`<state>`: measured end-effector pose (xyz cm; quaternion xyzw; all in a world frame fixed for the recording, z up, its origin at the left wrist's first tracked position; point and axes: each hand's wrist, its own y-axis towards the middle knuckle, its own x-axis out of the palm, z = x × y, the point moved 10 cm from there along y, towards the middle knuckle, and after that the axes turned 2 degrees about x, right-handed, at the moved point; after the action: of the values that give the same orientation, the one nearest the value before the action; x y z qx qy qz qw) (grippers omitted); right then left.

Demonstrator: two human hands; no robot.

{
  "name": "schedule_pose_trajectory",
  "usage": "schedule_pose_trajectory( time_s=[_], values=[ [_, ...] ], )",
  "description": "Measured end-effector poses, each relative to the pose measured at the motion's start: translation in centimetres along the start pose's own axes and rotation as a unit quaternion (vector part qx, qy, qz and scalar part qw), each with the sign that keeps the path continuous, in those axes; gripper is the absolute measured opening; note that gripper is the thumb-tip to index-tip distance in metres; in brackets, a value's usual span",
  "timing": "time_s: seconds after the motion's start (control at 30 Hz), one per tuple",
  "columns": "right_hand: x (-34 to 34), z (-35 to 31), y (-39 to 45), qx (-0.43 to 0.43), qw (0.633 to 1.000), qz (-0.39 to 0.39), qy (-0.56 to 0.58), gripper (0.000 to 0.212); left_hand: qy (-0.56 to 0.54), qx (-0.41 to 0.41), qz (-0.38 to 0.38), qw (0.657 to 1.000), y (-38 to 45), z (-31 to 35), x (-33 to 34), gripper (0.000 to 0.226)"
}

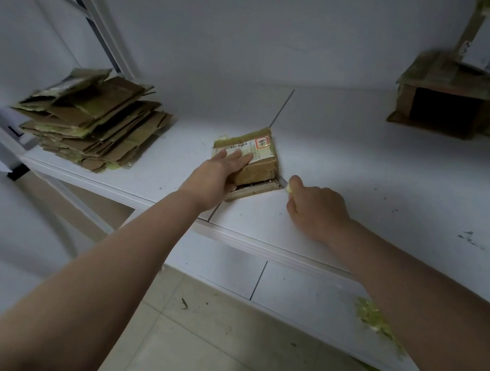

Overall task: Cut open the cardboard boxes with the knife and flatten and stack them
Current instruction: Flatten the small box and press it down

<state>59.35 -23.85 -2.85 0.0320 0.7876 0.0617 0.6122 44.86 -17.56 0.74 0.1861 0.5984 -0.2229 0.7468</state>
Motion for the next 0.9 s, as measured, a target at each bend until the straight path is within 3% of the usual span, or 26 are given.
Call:
schedule_pose_trajectory(
  time_s=[0.17, 0.33, 0.57, 0.73, 0.9],
  values=[
    [-0.4, 1.1, -0.6, 0.044, 0.998, 0.011, 0.051, 0.023, 0.018, -0.005, 0.026, 0.999, -0.1, 0.0, 0.0, 0.075],
    [-0.3, 1.5, -0.8, 0.063, 0.996, 0.008, 0.065, 0.023, 0.049, -0.016, 0.061, 0.997, -0.4, 0.8, -0.7, 0.052],
    [-0.2, 2.0, -0.8, 0.080, 0.994, 0.004, 0.074, 0.025, 0.071, 0.022, -0.050, 0.996, -0.2, 0.4, -1.3, 0.046],
    [-0.2, 2.5, -0.9, 0.100, 0.989, 0.004, 0.106, 0.015, -0.148, -0.012, 0.011, 0.989, 0.2, -1.5, -3.6, 0.032],
    [-0.2, 2.7, -0.9, 0.109, 0.986, 0.005, 0.123, 0.015, -0.085, -0.013, 0.114, 0.990, 0.5, -0.8, -3.9, 0.030]
  ],
)
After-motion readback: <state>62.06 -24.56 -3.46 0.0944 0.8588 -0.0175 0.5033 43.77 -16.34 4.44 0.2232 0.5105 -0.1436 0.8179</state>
